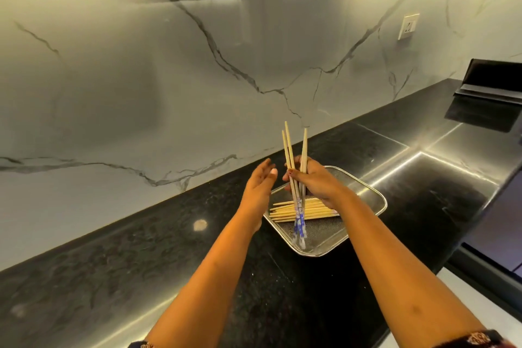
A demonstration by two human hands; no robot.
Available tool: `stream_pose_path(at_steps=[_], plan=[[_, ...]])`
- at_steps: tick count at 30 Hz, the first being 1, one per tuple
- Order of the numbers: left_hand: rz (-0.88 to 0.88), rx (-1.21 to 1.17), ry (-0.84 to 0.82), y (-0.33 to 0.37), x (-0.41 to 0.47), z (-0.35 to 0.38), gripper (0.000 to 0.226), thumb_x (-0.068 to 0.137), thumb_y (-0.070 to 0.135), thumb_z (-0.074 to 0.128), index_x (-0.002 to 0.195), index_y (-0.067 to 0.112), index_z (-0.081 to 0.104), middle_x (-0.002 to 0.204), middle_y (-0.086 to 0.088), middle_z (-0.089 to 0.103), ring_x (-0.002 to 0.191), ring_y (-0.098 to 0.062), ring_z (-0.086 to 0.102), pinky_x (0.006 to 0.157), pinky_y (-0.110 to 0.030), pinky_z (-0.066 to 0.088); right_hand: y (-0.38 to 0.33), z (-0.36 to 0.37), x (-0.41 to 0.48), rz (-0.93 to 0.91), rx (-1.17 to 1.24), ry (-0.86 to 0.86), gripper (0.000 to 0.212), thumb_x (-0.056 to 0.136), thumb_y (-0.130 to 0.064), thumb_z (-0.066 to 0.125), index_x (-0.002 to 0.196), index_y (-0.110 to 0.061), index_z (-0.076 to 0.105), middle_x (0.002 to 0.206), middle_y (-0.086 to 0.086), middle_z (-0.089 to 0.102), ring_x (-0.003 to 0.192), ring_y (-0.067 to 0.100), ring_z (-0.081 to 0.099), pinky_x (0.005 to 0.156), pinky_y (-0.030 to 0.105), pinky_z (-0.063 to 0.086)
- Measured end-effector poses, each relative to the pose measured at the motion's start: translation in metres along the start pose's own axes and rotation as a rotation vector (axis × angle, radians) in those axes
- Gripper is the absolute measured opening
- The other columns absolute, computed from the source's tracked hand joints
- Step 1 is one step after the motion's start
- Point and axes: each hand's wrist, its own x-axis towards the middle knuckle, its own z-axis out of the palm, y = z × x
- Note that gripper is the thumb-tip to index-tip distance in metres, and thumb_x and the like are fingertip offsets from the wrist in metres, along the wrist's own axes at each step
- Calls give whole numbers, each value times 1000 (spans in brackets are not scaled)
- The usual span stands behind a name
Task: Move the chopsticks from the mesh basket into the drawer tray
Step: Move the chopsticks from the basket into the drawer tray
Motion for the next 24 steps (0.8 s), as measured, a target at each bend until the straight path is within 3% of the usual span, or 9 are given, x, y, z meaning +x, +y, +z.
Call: stream_pose_path(at_steps=[2,5,10,12,15,17,20,24], plan=[[-9,-21,-117,10,0,0,31,97,22,45,127,18,52,115,-4,64,111,-20,58,101,-38,41,-8,4,-7,66,120,-115,14,92,-19,58,106,-19,59,78,-1,72,68,13,71,63,29,57],[-48,-54,-168,18,-1,-2,22,97,20,45,112,16,61,87,-1,65,78,-13,60,87,-36,49,-13,12,-15,138,256,-238,15,93,-14,55,108,-15,57,70,4,68,63,15,68,60,30,58],[-36,-88,-173,25,-4,-11,24,97,18,46,113,11,62,86,-3,63,66,-9,54,71,-25,49,-19,27,-22,160,330,-323,15,96,-11,49,110,-10,55,77,8,62,62,14,67,60,31,59],[-5,-72,-213,30,-8,-18,28,96,19,47,117,7,61,78,4,66,56,-1,57,55,-16,49,-19,39,-23,154,332,-317,16,97,-9,47,111,-9,55,78,9,62,64,15,66,62,30,59],[62,54,-202,31,-17,-27,21,95,22,51,109,16,65,79,7,65,52,2,59,45,-13,45,-12,60,-25,101,314,-270,20,98,-8,42,111,-18,55,91,13,64,83,21,66,77,32,59],[101,145,-177,29,-21,-32,17,94,23,51,103,22,66,94,10,67,71,4,64,52,-12,48,-4,71,-27,8,212,-218,23,99,-11,40,106,-27,56,100,9,65,91,18,67,79,28,58],[119,202,-148,21,-27,-43,16,94,21,51,98,23,66,109,15,65,103,-2,61,83,-22,51,9,85,-29,-159,43,-175,26,100,-13,39,104,-32,58,99,-7,65,87,-3,67,70,12,53],[106,239,-139,5,-37,-54,17,94,19,50,93,22,67,114,11,63,111,-6,57,101,-30,44,35,100,-28,-244,-62,-121,23,99,-18,44,116,-27,56,108,-3,65,100,2,63,80,14,51]])
